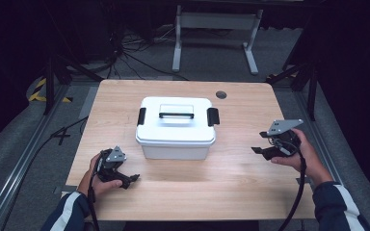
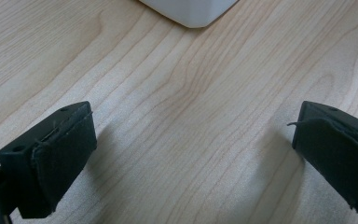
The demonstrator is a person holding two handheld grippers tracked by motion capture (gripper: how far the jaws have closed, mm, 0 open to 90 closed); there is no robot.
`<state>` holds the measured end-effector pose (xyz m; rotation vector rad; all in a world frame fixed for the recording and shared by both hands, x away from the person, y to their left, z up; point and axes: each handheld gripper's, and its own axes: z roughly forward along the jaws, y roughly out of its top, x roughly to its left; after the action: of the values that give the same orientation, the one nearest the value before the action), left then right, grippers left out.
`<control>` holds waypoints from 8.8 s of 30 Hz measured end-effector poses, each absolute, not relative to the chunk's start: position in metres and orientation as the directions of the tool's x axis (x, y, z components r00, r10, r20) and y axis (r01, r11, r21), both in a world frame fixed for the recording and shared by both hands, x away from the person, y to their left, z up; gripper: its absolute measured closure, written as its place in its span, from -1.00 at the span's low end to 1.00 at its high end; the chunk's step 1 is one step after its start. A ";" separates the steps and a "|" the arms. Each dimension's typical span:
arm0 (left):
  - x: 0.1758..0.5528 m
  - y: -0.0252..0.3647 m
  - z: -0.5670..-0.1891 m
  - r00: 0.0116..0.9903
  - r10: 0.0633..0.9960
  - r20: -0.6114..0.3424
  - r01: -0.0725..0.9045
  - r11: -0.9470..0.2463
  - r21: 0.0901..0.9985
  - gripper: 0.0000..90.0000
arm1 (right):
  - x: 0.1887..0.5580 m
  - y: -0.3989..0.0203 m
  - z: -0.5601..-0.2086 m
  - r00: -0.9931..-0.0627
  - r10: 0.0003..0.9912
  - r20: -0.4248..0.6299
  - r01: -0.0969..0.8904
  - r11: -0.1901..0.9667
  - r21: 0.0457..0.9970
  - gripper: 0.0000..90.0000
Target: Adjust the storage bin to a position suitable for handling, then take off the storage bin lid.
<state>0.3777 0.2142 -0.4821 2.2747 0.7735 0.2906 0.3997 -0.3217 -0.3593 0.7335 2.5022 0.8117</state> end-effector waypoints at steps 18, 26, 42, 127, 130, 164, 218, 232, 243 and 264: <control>0.377 0.214 -0.482 0.794 0.608 -0.013 0.448 -0.571 0.688 -1.00 | 0.424 -0.262 -0.298 -0.840 0.446 -0.309 0.217 0.798 0.563 -0.24; 0.377 0.214 -0.482 0.794 0.608 -0.013 0.448 -0.570 0.688 -1.00 | 0.433 -0.230 -0.278 -0.863 0.385 -0.328 0.156 0.820 0.551 -0.23; 0.376 0.214 -0.482 0.781 0.625 -0.009 0.457 -0.560 0.691 -0.99 | 0.451 -0.166 -0.264 -0.898 0.246 -0.364 0.053 0.883 0.466 -0.08; 0.366 0.215 -0.482 0.753 0.658 -0.020 0.483 -0.532 0.695 -0.90 | 0.475 -0.080 -0.255 -0.919 0.050 -0.390 -0.159 0.860 0.486 0.87; 0.366 0.215 -0.482 0.753 0.658 -0.020 0.483 -0.532 0.695 -0.90 | 0.473 -0.079 -0.255 -0.917 0.047 -0.396 -0.171 0.850 0.498 0.87; 0.366 0.215 -0.482 0.752 0.659 -0.015 0.481 -0.534 0.696 -0.90 | 0.460 -0.085 -0.226 -0.912 0.071 -0.405 -0.227 0.734 0.640 0.88; 0.366 0.214 -0.482 0.751 0.660 -0.018 0.481 -0.530 0.698 -0.90 | 0.433 -0.278 -0.236 -0.853 0.315 -0.416 -0.040 0.755 0.654 0.88; 0.366 0.214 -0.482 0.751 0.660 -0.018 0.482 -0.530 0.698 -0.90 | 0.428 -0.320 -0.250 -0.827 0.400 -0.395 0.037 0.740 0.672 0.88; 0.367 0.215 -0.482 0.754 0.657 -0.014 0.478 -0.535 0.697 -0.91 | 0.425 -0.340 -0.263 -0.814 0.443 -0.375 0.085 0.730 0.678 0.88; 0.367 0.215 -0.482 0.754 0.656 -0.013 0.478 -0.535 0.697 -0.91 | 0.447 -0.355 -0.313 -0.816 0.503 -0.286 0.200 0.709 0.676 0.88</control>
<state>0.3668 0.2146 -0.4821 2.2408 0.8454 0.3259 0.4470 -0.3549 -0.3131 0.5398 2.4602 0.8986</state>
